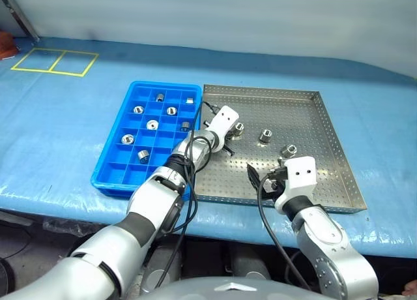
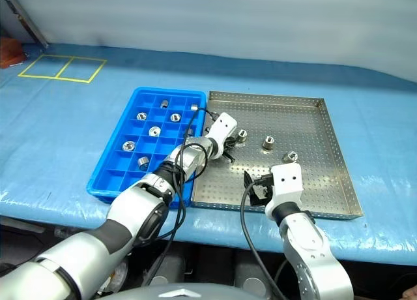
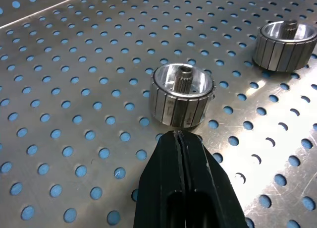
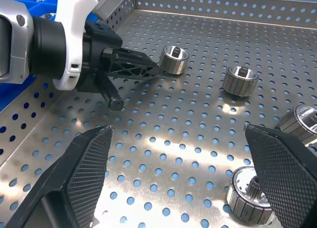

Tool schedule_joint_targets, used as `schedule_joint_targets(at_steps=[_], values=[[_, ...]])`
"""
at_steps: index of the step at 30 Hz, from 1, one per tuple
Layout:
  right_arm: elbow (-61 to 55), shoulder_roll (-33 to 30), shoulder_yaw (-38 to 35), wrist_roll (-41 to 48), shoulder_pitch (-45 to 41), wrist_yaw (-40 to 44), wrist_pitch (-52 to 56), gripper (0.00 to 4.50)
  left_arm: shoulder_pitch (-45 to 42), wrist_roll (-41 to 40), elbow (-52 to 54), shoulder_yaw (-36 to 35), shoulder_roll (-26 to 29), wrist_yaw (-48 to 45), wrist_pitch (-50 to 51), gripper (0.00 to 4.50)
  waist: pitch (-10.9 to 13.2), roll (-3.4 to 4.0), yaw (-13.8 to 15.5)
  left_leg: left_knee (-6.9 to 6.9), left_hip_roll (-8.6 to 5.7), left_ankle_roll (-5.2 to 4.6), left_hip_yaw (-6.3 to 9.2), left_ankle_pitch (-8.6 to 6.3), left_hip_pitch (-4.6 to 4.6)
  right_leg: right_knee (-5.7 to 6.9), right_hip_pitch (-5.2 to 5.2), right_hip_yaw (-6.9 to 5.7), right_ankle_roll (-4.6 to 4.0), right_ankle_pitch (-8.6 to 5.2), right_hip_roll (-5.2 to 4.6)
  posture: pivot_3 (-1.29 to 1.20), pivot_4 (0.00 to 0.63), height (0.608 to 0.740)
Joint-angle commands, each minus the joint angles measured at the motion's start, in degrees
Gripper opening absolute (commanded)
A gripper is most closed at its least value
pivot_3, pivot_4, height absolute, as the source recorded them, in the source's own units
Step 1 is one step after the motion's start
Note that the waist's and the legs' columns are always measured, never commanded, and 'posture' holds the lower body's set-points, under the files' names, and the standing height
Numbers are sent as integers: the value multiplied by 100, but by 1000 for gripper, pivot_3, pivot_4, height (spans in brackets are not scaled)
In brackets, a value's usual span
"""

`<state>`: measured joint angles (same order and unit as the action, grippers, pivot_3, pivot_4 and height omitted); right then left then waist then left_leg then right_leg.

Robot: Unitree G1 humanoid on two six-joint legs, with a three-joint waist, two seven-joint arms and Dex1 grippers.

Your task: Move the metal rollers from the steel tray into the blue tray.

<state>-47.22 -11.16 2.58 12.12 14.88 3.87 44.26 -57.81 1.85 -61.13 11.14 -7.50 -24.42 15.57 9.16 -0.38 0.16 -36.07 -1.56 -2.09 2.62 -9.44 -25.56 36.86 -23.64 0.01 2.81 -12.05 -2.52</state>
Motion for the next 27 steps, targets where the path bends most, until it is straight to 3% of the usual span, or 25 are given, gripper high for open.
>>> schedule_joint_targets(at_steps=[1,3,8,12,17,27], values=[[-75,14,9,8,-56,39,-96,4500,164,133,985,342,4,-593,531,28,0,0,-2,0,0,0,0,0,0,0,0,0,0,0,0,0,150,740],[-56,16,27,15,-78,46,-95,4500,335,118,1650,478,223,-889,931,28,-1,1,-14,1,1,0,0,0,0,0,-1,2,-2,-1,0,11,150,740],[11,7,52,27,-153,82,-92,4500,423,55,2712,521,458,-1117,1409,1539,-1,1,-53,0,6,2,2,1,2,7,-3,4,-6,-1,1,25,150,740],[75,3,83,8,-235,120,-103,4500,68,-2,2341,235,219,-626,1085,2879,-1,1,5,-5,2,2,2,1,3,5,2,2,-4,-1,-1,26,150,740],[69,40,111,-24,-264,93,-127,4500,-526,-19,948,-157,-236,171,56,4455,0,0,72,-9,-2,-5,-2,1,0,0,3,3,3,2,-1,-6,150,740],[-169,239,212,-159,108,-145,-239,4500,-872,-47,-743,-548,-497,1274,-929,4455,0,0,-83,-9,-1,-6,-9,0,0,0,0,8,42,25,0,-107,150,740]])
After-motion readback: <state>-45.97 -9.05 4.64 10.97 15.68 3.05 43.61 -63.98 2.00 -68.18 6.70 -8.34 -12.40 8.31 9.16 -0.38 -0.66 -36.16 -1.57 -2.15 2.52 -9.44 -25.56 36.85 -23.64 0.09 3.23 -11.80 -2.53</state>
